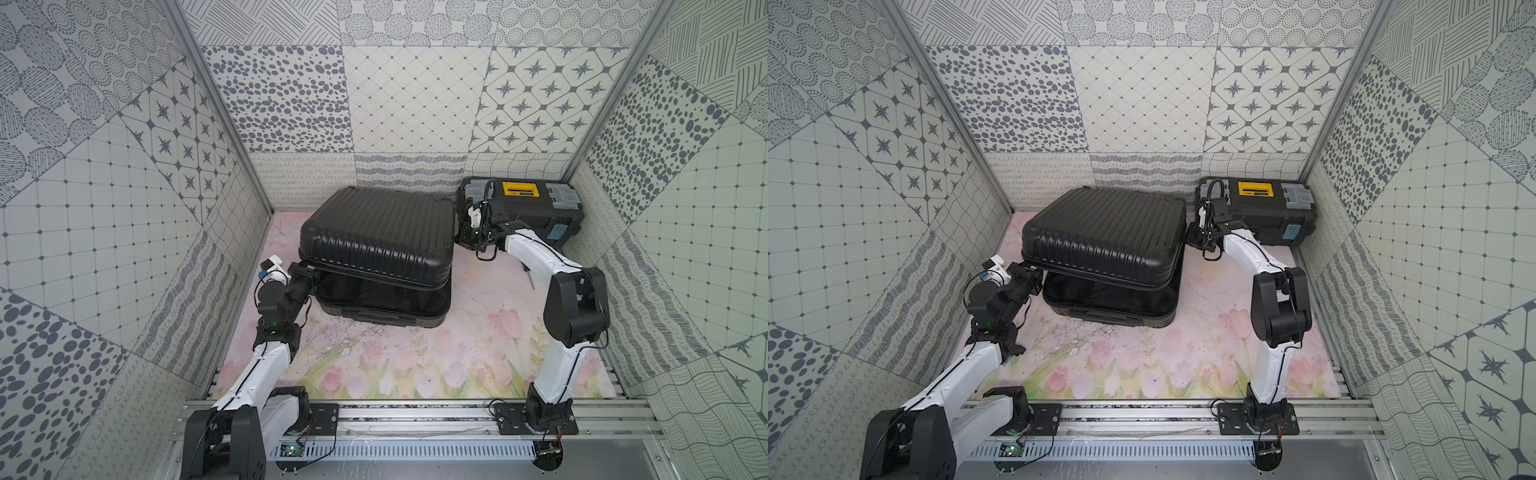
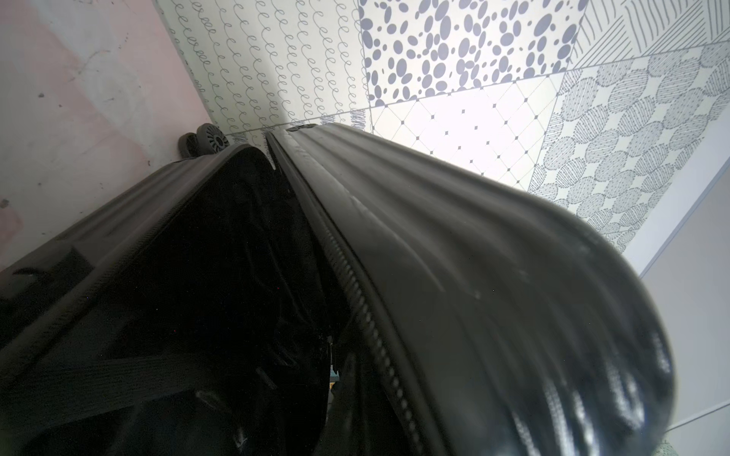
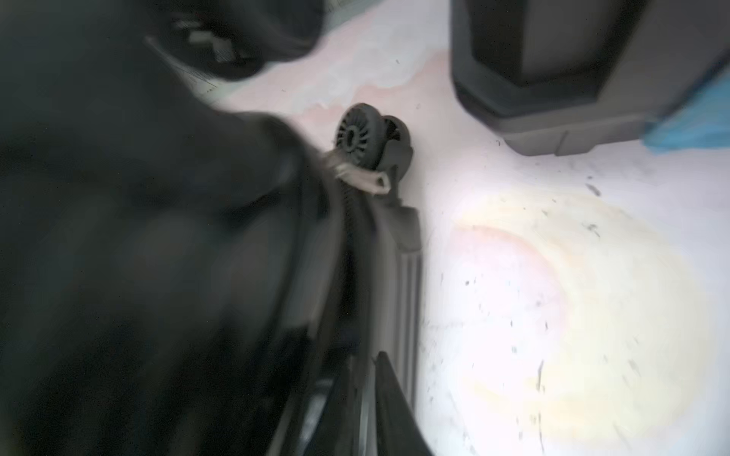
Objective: Open the suitcase zippers
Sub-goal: Open the suitcase at the center of the board.
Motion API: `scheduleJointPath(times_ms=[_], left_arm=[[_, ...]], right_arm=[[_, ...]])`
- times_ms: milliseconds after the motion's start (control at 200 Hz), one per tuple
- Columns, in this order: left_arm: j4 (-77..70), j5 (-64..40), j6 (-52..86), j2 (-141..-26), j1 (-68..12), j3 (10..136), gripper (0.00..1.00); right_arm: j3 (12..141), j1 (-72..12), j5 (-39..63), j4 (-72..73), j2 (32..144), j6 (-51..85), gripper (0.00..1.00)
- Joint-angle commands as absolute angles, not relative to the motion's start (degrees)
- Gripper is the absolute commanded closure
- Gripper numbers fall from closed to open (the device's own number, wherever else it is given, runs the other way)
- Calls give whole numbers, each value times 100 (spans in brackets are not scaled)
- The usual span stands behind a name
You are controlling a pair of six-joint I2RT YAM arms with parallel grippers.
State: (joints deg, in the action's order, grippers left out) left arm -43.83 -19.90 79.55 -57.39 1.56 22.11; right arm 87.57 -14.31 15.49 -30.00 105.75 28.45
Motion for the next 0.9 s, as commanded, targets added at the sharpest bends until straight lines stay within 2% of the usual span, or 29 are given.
scheduleJointPath(times_ms=[0, 135, 210, 320, 365, 430, 515, 610, 740, 895], left_arm=[[-4477, -1553, 7251, -5717, -195, 2885, 100], [-4223, -1275, 7080, -5970, -497, 3564, 100], [-3900, -1075, 6727, -6161, -723, 4080, 100], [-3748, -1013, 6454, -6679, -881, 4741, 100], [-3831, -1039, 6455, -6930, -887, 4931, 100], [-3881, -1097, 6449, -7276, -888, 5191, 100], [-3928, -1242, 6315, -7707, -910, 5552, 100], [-3938, -1344, 6210, -8104, -923, 5931, 100], [-3384, -1498, 5890, -8485, -932, 6626, 100], [-2944, -1583, 5590, -9114, -949, 7516, 100]], right_arm=[[8246, -1704, 525, -3145, 9141, 2530, 84], [7382, -2315, 113, -3252, 7646, 2083, 88], [6834, -2728, 48, -3234, 6934, 1925, 94], [5857, -3298, 300, -2920, 5903, 1689, 98], [5438, -3726, 482, -2626, 5567, 1374, 99], [4918, -4474, 187, -2436, 5347, 1061, 100], [4506, -5342, -44, -2177, 5573, 920, 100], [4564, -5695, 172, -2015, 6509, 1053, 100], [5068, -5731, 236, -1957, 7888, 1219, 100], [5461, -5304, -105, -1951, 8711, 1386, 100]])
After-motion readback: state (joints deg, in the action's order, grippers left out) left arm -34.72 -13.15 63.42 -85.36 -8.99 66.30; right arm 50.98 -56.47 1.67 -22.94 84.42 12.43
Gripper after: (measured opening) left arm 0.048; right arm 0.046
